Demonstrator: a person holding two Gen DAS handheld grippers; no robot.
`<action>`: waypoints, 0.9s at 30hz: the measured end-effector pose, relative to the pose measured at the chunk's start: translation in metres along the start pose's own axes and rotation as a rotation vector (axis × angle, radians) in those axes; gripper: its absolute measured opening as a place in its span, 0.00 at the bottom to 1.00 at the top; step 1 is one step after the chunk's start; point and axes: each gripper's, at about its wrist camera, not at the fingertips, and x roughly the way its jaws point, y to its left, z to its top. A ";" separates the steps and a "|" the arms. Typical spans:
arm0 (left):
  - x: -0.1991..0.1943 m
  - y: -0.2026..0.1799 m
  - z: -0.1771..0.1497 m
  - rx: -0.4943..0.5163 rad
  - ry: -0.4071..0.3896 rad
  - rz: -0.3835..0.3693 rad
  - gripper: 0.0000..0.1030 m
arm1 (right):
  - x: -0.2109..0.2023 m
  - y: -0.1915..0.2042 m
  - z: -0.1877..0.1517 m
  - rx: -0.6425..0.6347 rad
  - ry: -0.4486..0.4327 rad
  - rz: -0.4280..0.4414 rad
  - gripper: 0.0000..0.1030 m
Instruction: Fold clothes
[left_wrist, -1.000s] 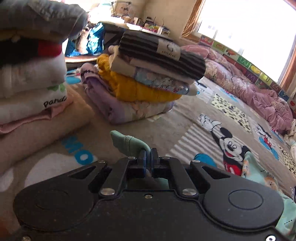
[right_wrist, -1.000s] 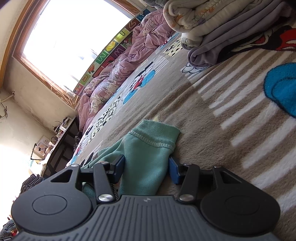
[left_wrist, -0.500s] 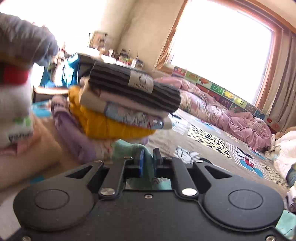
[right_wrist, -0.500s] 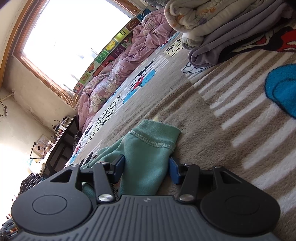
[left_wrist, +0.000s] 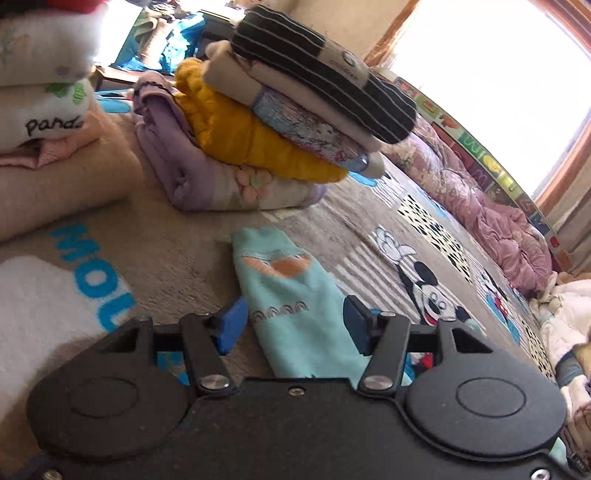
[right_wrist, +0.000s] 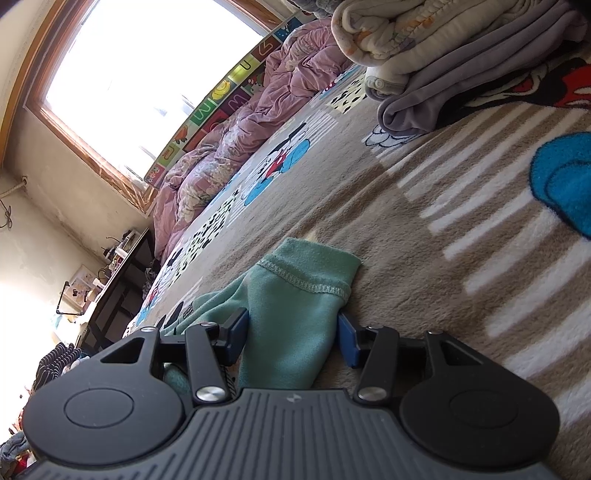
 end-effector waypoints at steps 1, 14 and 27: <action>0.001 -0.006 -0.005 -0.013 0.026 -0.023 0.54 | 0.000 0.000 0.000 0.003 -0.001 0.002 0.50; 0.022 -0.097 -0.074 0.140 0.134 -0.094 0.54 | -0.010 -0.027 0.007 0.208 -0.050 0.088 0.38; 0.028 -0.094 -0.076 0.147 0.096 -0.075 0.54 | -0.077 -0.026 0.024 0.193 -0.245 0.076 0.06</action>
